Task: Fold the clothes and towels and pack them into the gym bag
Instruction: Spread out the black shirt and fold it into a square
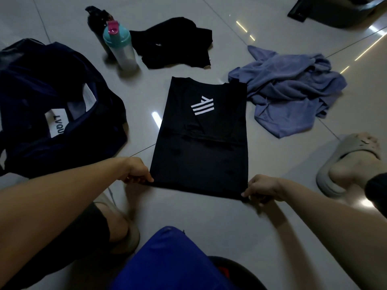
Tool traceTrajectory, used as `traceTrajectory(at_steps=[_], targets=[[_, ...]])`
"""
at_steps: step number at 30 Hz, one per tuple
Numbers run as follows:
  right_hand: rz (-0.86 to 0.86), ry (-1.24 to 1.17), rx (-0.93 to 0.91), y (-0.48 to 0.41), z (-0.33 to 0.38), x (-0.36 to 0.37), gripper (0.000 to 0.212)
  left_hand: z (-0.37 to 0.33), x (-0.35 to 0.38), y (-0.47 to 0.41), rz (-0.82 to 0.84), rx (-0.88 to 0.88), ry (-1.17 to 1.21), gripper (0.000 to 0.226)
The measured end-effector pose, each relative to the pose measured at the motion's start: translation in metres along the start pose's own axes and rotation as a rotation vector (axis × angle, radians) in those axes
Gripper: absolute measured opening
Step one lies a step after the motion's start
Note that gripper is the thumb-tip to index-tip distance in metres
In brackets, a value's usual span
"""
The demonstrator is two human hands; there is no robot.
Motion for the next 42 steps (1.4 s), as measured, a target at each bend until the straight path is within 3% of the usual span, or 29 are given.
traceTrajectory(at_steps=[8, 16, 22, 25, 27, 31, 33, 36, 39, 42], targets=[[-0.099, 0.076, 0.034, -0.004, -0.005, -0.004, 0.024, 0.005, 0.008, 0.006, 0.008, -0.061, -0.036, 0.017], [-0.095, 0.156, 0.086, 0.002, -0.003, 0.004, 0.023, 0.009, 0.027, 0.009, 0.087, -0.184, -0.193, 0.016], [-0.36, 0.033, -0.029, 0.0, 0.027, -0.028, 0.038, -0.004, 0.012, 0.004, -0.015, -0.105, -0.086, 0.038], [-0.428, 0.202, 0.029, -0.001, 0.027, -0.023, 0.035, -0.002, 0.018, -0.001, 0.018, -0.129, -0.102, 0.03], [-0.402, 0.243, 0.055, -0.004, 0.023, -0.016, 0.031, 0.0, 0.022, -0.004, 0.041, -0.145, -0.167, 0.028], [-0.246, 0.269, 0.086, -0.007, 0.022, -0.013, 0.033, -0.001, 0.017, 0.004, 0.08, -0.185, -0.284, 0.045], [-0.263, 0.306, 0.058, -0.006, 0.03, -0.026, 0.037, -0.016, 0.0, 0.007, 0.013, -0.138, -0.263, 0.045], [-0.448, 0.35, -0.076, -0.009, 0.059, -0.063, 0.037, -0.056, -0.046, 0.006, -0.269, 0.057, -0.239, 0.035], [-0.63, 0.414, -0.236, -0.015, 0.101, -0.102, 0.035, -0.099, -0.084, 0.009, -0.44, 0.197, -0.285, 0.034], [-0.705, 0.445, -0.359, -0.024, 0.149, -0.138, 0.03, -0.145, -0.117, 0.008, -0.595, 0.308, -0.361, 0.031]])
Point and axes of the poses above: each hand's wrist, its own y-axis away from the middle knuckle, its own x-axis out of the palm, z = x × y, the point moved 6 cm from there along -y, towards the middle knuckle, and after that the axes turned 7 degrees about z, right-handed, at the moved point
